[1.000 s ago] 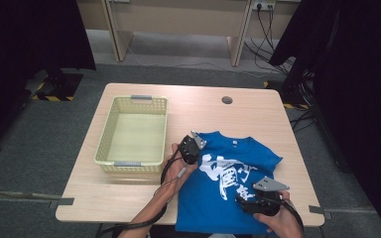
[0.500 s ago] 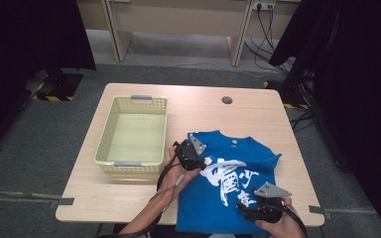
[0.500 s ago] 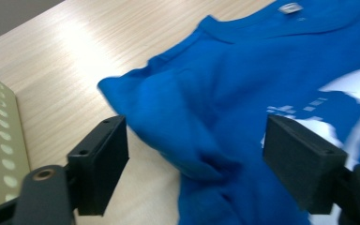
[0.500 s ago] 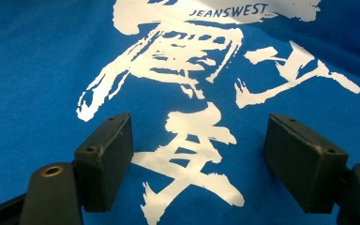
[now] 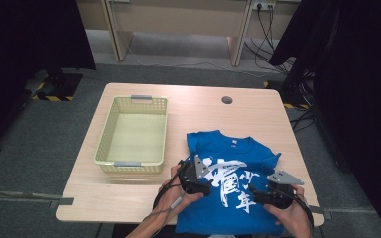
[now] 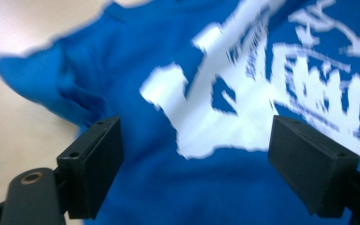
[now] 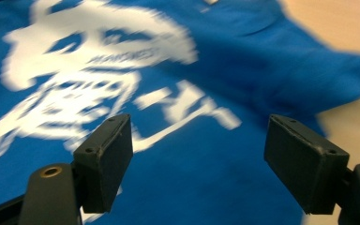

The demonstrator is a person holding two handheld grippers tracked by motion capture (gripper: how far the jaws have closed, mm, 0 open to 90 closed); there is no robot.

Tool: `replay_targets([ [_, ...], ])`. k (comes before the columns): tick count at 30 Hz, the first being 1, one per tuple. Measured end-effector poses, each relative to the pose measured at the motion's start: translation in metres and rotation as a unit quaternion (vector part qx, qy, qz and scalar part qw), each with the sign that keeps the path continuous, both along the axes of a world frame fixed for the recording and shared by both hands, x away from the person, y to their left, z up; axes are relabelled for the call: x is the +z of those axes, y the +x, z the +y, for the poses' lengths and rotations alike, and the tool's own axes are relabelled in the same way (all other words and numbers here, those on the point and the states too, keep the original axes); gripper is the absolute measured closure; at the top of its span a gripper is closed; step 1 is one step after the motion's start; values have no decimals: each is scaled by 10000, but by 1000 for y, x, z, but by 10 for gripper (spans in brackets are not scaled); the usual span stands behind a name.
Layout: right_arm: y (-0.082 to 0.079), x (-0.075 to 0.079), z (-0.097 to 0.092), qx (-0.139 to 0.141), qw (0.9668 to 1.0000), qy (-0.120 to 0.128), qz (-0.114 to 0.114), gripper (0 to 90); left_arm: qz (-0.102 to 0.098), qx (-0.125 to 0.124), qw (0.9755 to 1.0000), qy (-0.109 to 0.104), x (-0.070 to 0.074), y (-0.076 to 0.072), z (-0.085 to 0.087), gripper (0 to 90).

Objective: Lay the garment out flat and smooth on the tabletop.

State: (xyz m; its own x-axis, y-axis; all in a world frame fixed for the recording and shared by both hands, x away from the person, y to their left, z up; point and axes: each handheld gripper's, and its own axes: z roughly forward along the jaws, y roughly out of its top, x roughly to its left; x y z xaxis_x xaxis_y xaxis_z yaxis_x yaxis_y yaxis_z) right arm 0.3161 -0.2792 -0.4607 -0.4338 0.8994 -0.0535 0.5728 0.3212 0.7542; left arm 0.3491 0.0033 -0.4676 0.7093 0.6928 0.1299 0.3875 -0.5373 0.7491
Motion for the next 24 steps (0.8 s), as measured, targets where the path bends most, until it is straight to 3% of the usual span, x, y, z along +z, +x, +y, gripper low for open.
replay_targets([
  [2,8,3,-5,-172,9998,-55,-93,250,115,-13,9999,10,-8,2,0,184],
  [6,25,6,-11,-384,9989,-175,-193,282,241,22,9993,-290,-13,3,5,190],
  [9,41,4,-12,-536,9983,-155,-181,305,479,78,9978,-460,-14,5,10,194],
  [16,79,-10,-9,-659,9972,-349,71,342,473,83,9978,-452,-14,1,13,199],
  [21,99,-11,-19,-1027,9941,-350,48,346,482,80,9977,-463,-14,1,14,198],
  [24,104,-11,-24,-1096,9933,-350,58,349,481,90,9977,-462,-14,1,14,197],
])
